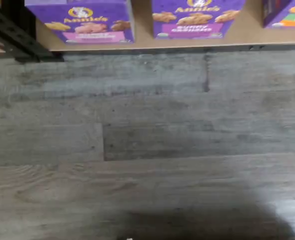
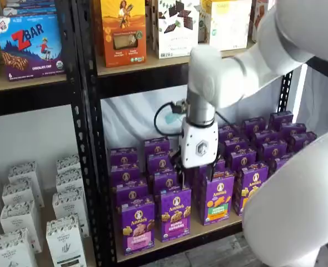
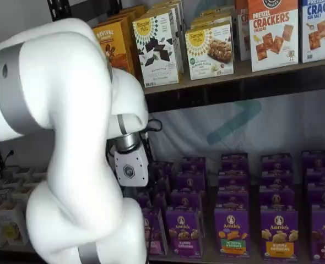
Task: Pick up the purple box with a pink patch in the middle, on the bottom shelf, the first box from the left
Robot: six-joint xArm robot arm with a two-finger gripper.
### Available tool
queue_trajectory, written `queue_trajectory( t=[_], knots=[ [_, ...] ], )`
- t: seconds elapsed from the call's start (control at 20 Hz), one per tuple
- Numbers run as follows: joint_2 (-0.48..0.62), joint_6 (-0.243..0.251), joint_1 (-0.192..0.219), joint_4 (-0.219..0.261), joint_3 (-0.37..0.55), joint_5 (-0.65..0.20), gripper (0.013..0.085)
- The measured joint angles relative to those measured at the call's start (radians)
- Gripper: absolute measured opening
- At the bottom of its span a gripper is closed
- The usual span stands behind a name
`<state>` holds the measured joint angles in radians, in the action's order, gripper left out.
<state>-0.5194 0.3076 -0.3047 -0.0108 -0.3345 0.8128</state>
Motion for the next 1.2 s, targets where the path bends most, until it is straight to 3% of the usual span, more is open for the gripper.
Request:
queue_trajectory(
  t=[0.2, 0.45, 0.65, 0.75, 0.85, 1.05, 1.2],
  knots=[
    [0.111, 0.016, -0.039, -0.03, -0.005, -0.085, 0.085],
    [0.241, 0.074, -0.087, -0.014, -0.029, -0.172, 0.085],
    [0.32, 0.043, -0.103, -0.068, -0.048, -0.23, 0.085],
    [0.372, 0.043, -0.106, -0.07, -0.063, -0.273, 0.085],
    [0.417, 0.05, -0.107, -0.061, -0.08, -0.298, 0.085],
    [0.524, 0.104, -0.098, 0.012, -0.136, -0.342, 0.085],
    [0.582, 0.101, -0.087, 0.021, -0.171, -0.369, 0.085]
  ],
)
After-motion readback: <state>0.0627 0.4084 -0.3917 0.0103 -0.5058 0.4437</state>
